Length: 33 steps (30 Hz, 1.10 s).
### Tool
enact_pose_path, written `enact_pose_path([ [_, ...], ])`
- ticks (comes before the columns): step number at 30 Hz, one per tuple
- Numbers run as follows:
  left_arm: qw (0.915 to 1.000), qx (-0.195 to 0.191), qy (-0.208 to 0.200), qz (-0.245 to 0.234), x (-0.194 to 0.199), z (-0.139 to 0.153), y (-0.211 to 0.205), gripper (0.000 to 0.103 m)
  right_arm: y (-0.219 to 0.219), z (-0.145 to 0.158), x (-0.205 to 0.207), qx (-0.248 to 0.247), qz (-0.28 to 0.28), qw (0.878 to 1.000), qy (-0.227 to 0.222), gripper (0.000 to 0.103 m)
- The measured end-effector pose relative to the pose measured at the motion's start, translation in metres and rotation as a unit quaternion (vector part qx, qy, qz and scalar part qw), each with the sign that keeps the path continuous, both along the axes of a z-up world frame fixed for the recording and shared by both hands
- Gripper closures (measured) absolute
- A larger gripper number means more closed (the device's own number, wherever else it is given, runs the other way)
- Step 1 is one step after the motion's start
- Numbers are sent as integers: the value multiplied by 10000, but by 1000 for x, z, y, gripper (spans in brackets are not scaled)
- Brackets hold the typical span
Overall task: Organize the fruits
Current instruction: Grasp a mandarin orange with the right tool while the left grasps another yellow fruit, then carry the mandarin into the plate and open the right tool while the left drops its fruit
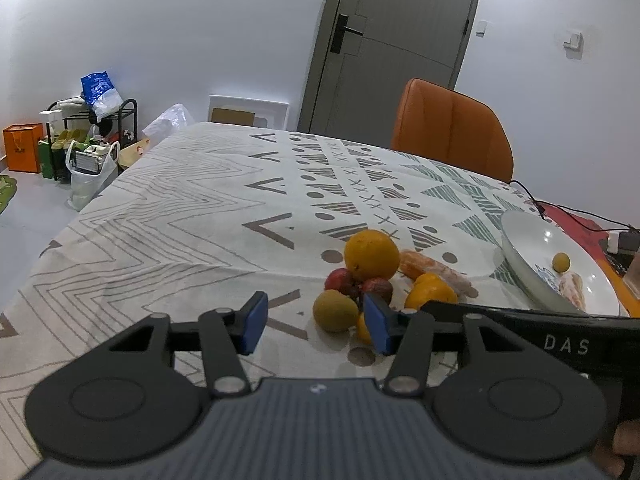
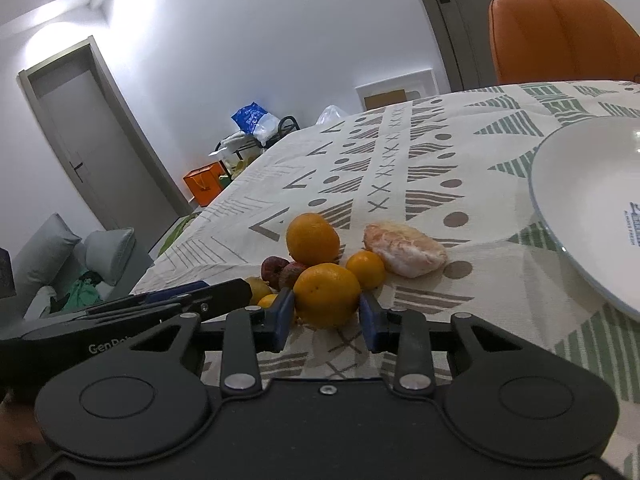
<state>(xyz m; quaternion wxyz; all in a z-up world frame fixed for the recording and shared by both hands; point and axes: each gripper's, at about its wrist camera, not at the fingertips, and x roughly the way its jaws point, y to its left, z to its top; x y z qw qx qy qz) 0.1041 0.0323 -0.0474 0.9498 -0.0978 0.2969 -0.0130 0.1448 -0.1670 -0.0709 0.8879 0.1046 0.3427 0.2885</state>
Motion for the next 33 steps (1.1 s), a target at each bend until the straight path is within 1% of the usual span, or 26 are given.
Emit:
enact_pose_path([
  [5, 10000, 50, -5, -50, 1, 1, -6, 51, -9, 3, -3, 60, -67, 10000, -21, 70],
  [11, 10000, 94, -2, 1, 8, -3, -10, 51, -20, 11, -11, 41, -143, 9998, -162, 70],
  [13, 10000, 64, -19, 29, 11, -3, -10, 56, -25, 15, -13, 45, -186, 9996, -211, 70],
  [17, 10000, -1, 6, 70, 17, -5, -6, 61, -36, 19, -18, 54, -286, 9992, -281, 70],
  [18, 10000, -44, 15, 88, 18, -5, -4, 64, -39, 20, -19, 53, -314, 9991, -297, 70],
  [19, 9999, -79, 22, 109, 19, -6, -3, 70, -41, 20, -20, 53, -354, 9989, -302, 70],
  [21, 9999, -99, 39, 135, 20, -6, -2, 77, -48, 19, -21, 68, -438, 9986, -282, 70],
  [27, 9997, -153, 111, 176, 17, -2, 0, 79, -62, 18, -22, 109, -610, 9977, -276, 70],
  [33, 9998, -125, -55, 164, 10, 12, -4, 79, -76, 22, -26, 173, -750, 9964, -356, 70],
])
